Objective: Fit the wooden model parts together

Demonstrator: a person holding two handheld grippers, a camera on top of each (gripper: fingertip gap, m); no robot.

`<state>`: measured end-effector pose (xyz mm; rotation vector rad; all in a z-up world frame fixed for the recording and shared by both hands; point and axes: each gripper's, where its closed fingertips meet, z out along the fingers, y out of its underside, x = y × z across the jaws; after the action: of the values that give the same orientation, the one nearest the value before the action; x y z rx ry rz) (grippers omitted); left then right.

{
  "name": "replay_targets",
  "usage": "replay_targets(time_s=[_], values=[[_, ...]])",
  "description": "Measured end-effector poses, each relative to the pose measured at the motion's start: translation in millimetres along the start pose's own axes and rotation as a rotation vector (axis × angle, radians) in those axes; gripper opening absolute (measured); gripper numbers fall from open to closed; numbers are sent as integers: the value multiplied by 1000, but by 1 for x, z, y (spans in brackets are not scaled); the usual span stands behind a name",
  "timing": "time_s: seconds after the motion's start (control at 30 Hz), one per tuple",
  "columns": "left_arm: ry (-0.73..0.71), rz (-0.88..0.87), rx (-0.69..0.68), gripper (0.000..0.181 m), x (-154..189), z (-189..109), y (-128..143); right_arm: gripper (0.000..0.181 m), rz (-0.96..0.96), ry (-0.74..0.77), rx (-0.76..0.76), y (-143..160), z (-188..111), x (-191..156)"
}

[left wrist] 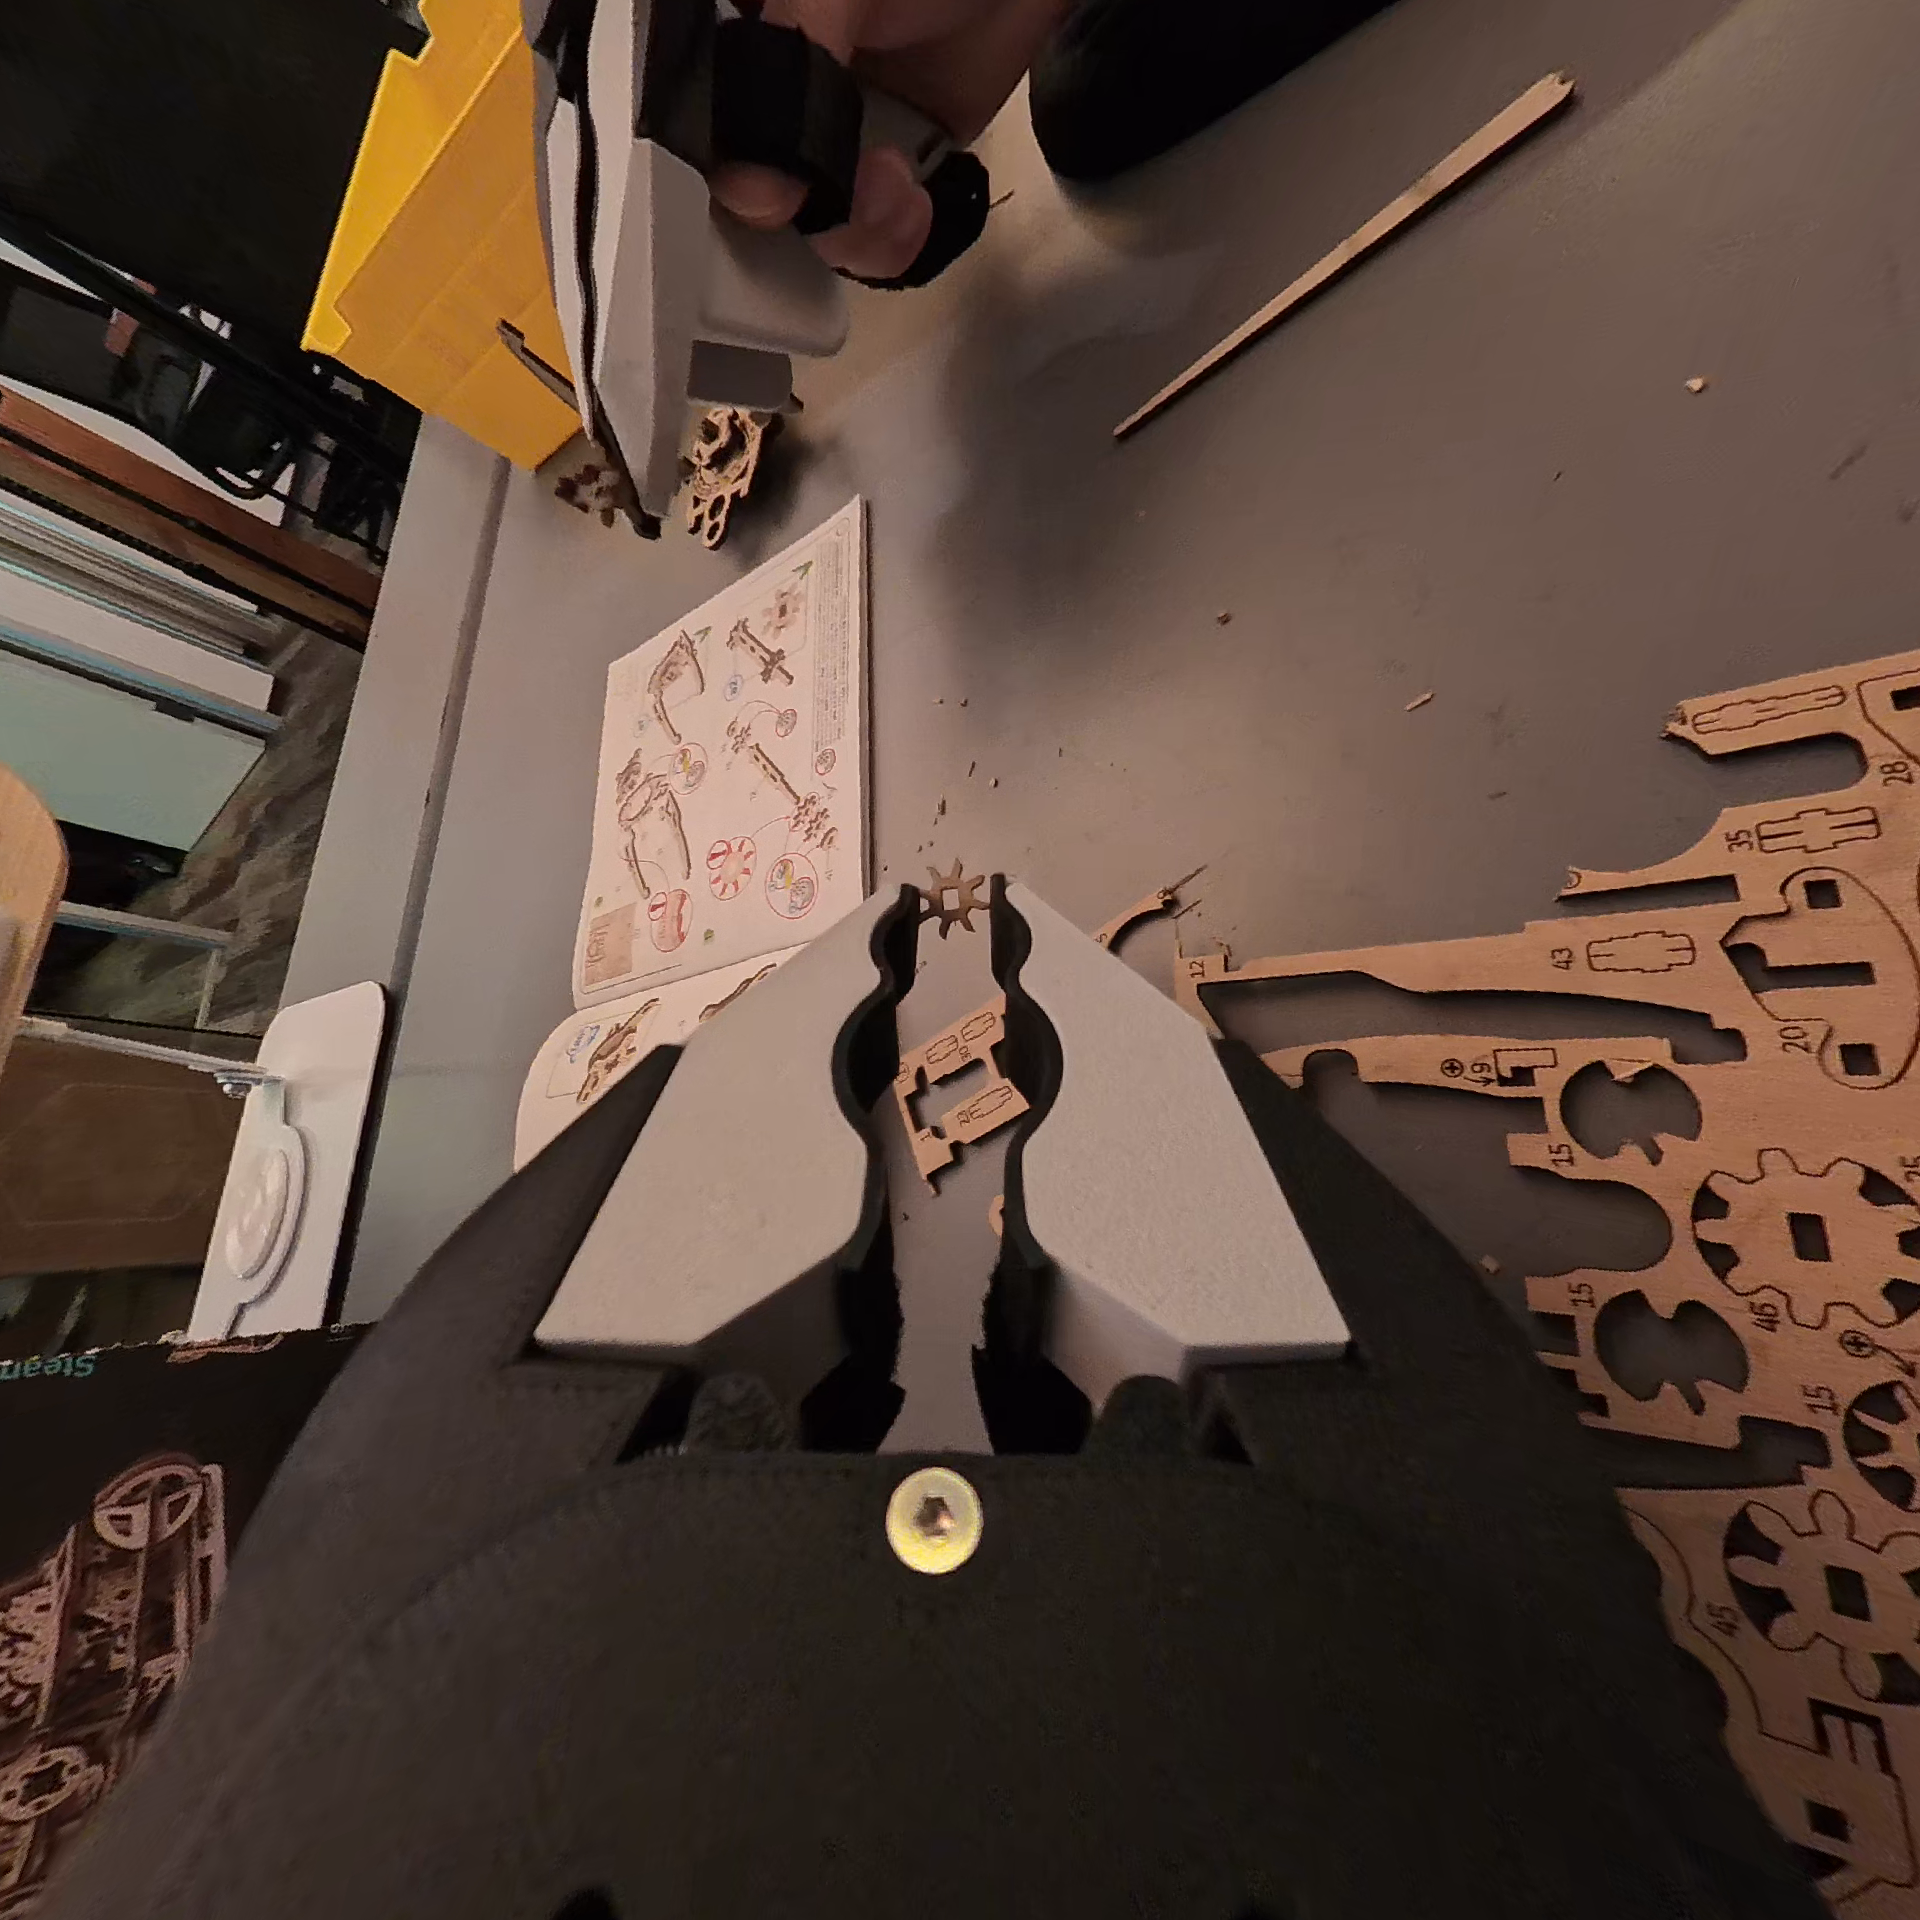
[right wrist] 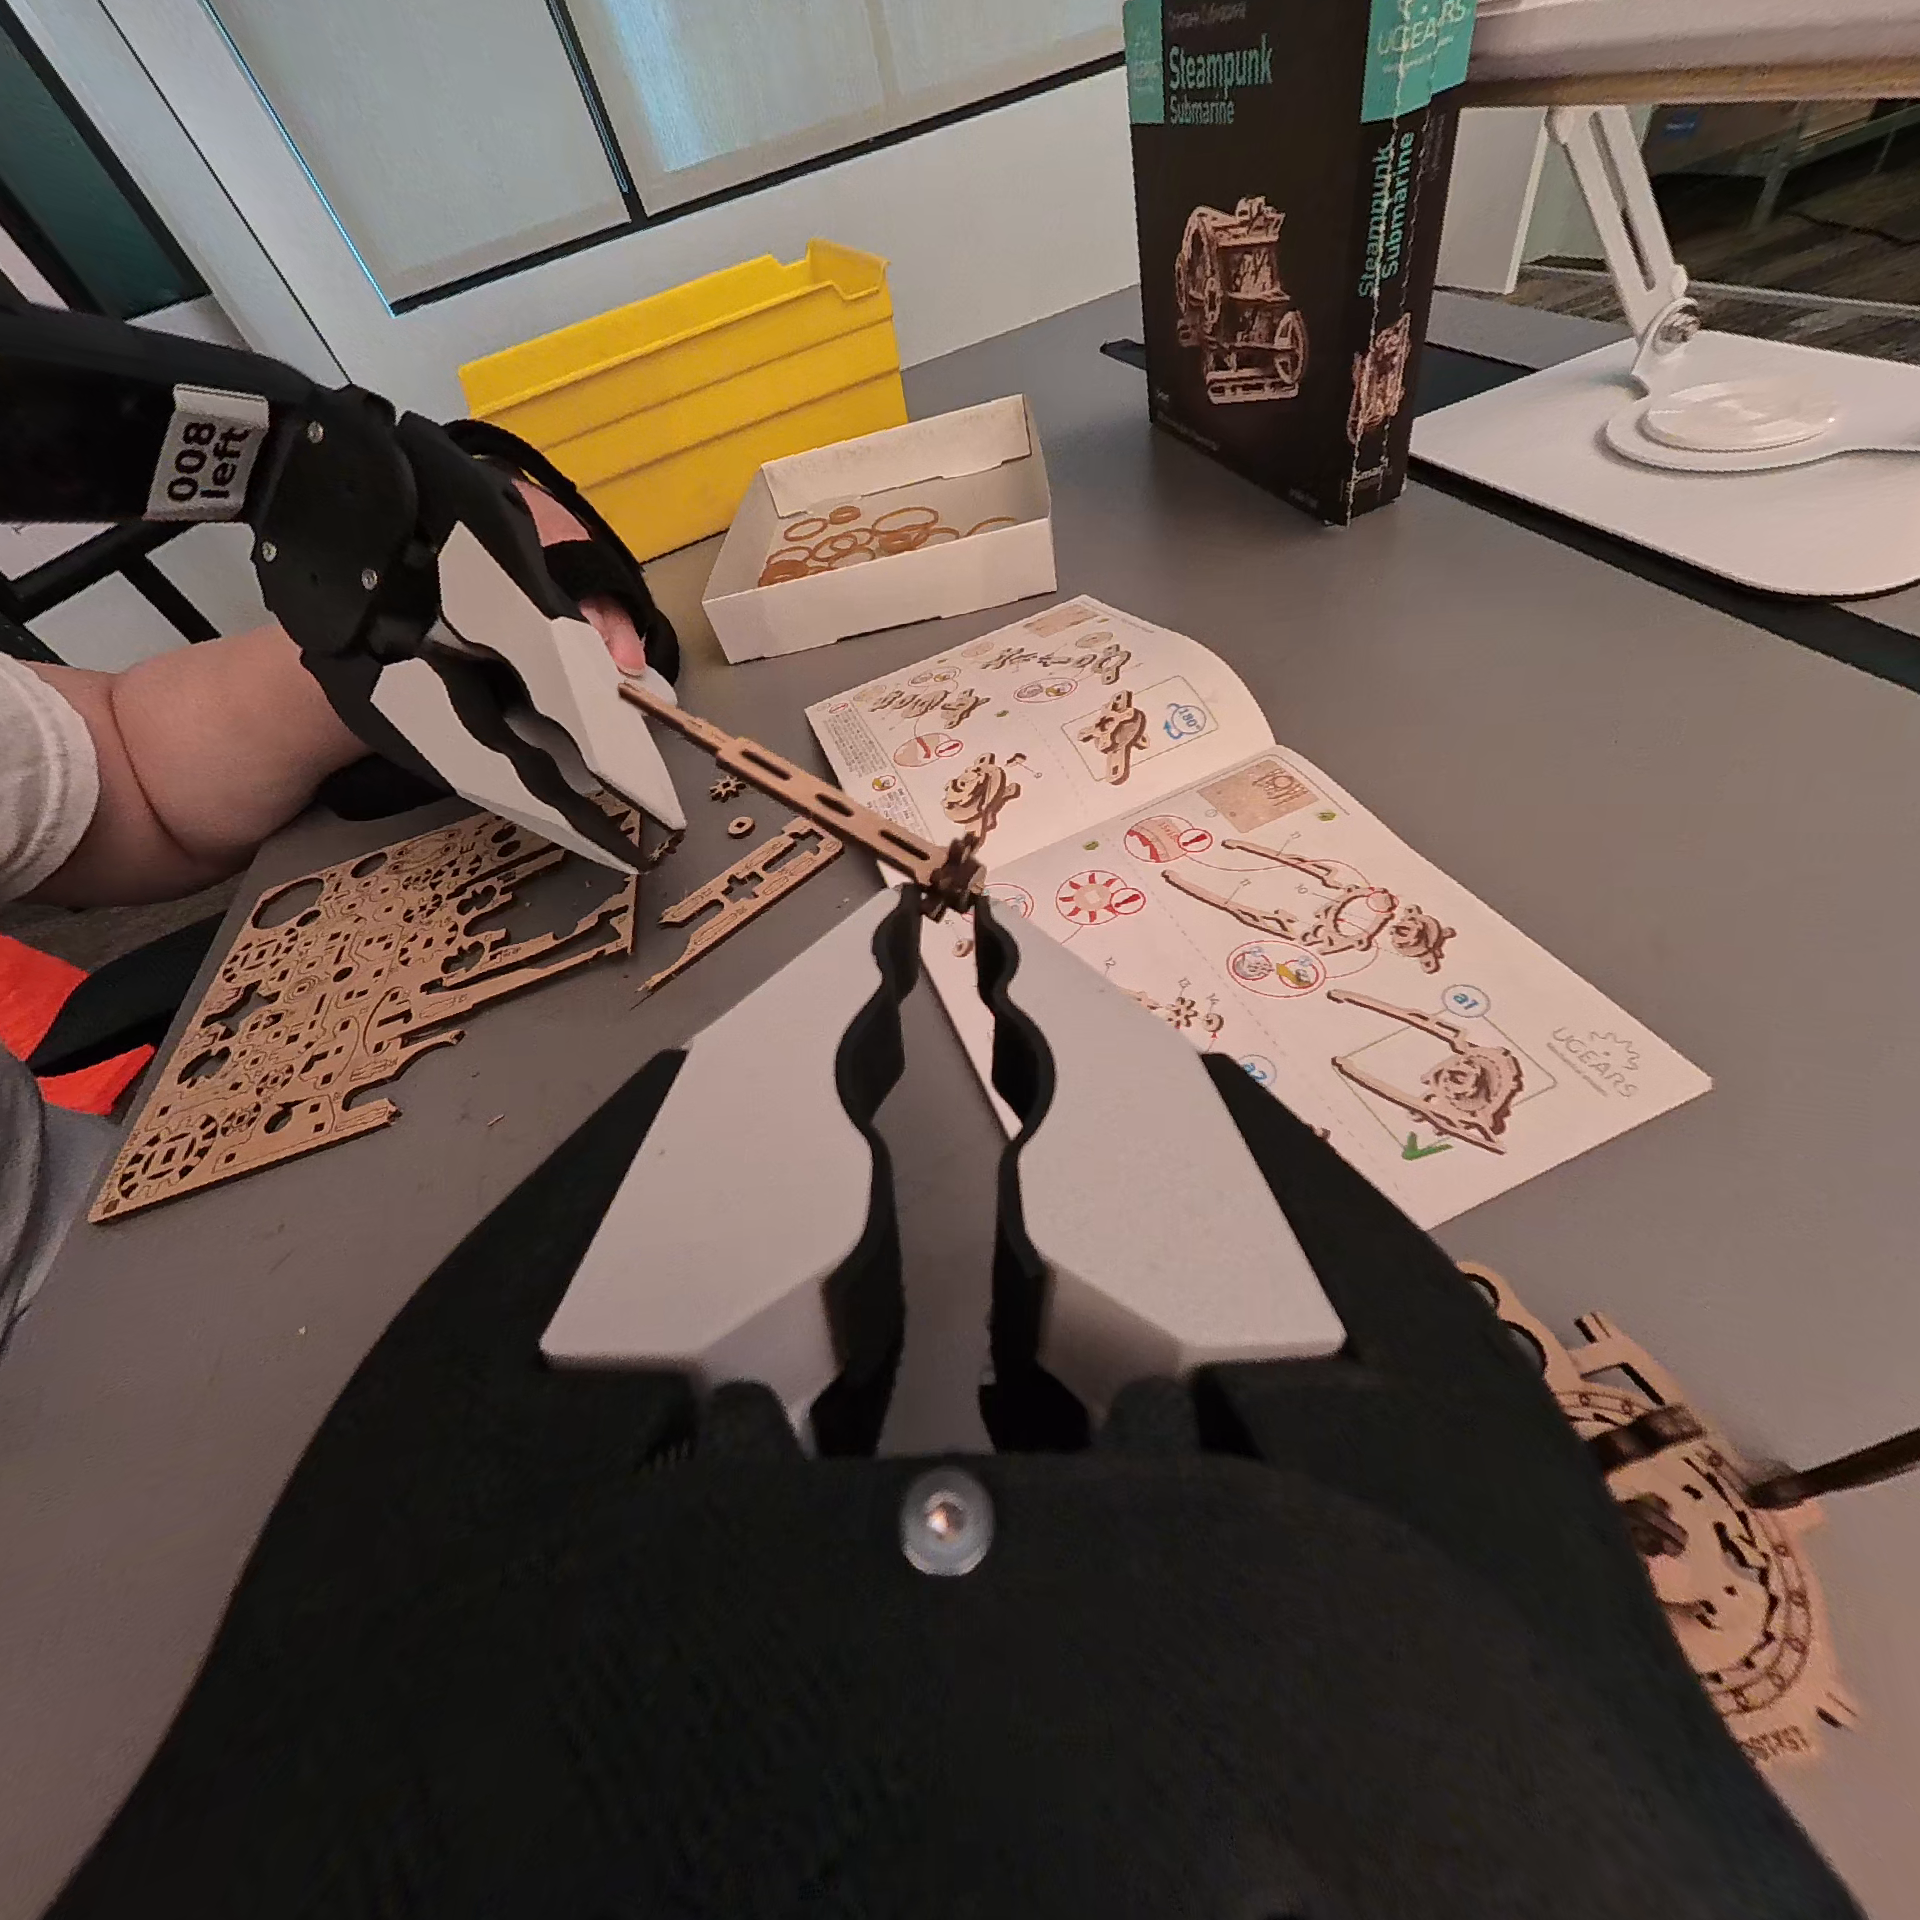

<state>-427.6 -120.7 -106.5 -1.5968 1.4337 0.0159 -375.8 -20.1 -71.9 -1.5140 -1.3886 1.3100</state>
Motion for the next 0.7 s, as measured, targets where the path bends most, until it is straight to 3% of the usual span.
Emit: replay_targets(time_s=[0.27,0.7], values=[[-10,-9,-16,11,-2,2,3,7,0,6,5,-1,-2,2],[28,-174,48,11,-1,8,-9,7,1,7,12,-2,-3,3]])
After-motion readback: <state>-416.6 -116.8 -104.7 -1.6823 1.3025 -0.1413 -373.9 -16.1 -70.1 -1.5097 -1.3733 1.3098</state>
